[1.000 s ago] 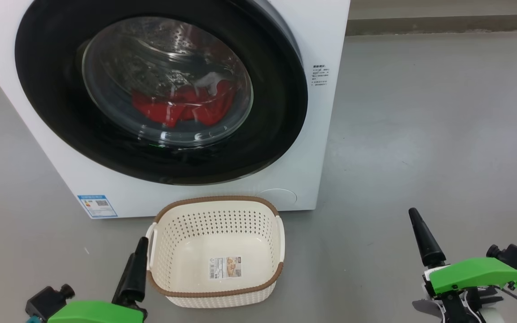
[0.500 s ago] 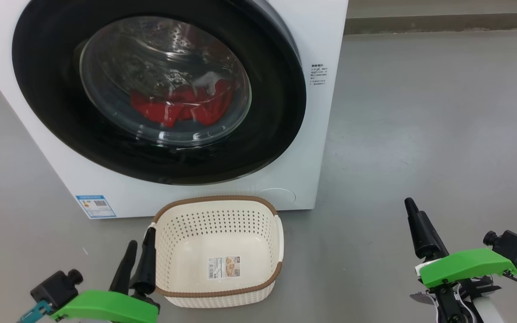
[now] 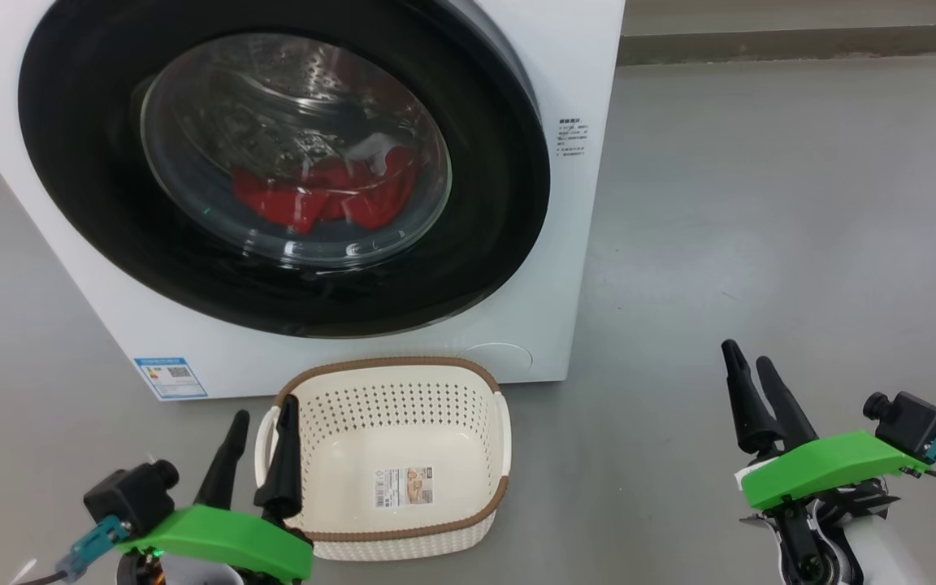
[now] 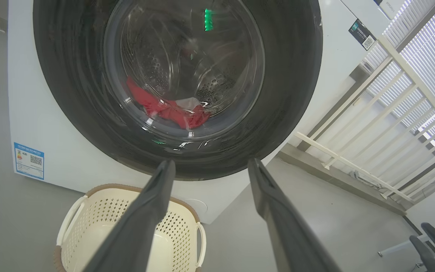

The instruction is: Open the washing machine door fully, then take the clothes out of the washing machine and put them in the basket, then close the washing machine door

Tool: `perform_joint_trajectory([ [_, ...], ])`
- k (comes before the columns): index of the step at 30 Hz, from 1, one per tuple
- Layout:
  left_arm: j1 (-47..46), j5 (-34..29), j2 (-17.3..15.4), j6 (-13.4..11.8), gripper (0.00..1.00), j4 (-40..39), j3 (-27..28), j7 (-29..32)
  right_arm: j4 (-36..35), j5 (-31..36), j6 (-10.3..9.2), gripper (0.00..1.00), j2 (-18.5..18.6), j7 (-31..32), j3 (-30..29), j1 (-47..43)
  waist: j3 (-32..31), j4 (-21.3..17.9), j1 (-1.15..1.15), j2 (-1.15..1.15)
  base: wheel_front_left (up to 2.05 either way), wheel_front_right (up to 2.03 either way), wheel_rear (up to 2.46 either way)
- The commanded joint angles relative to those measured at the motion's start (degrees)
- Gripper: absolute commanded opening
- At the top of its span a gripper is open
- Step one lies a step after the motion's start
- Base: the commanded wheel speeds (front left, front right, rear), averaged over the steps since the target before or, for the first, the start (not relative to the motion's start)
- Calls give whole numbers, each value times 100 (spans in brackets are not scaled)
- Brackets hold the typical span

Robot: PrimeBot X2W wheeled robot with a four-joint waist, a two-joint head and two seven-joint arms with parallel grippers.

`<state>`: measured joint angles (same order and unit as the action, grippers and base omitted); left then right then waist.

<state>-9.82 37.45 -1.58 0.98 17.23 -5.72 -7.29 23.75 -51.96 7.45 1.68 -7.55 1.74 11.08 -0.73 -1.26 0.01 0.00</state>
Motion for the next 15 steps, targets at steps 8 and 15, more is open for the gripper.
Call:
perform_joint_trajectory([
  [8,-363,-718,-107,-185,100,-3,60,-216,-101,736,3,100,67,-191,138,380,-24,-17,0,0,0,0,0],
  [15,-465,-1050,-112,-288,100,101,37,-334,-14,1148,3,100,79,-310,187,470,-34,-32,0,0,0,0,0],
])
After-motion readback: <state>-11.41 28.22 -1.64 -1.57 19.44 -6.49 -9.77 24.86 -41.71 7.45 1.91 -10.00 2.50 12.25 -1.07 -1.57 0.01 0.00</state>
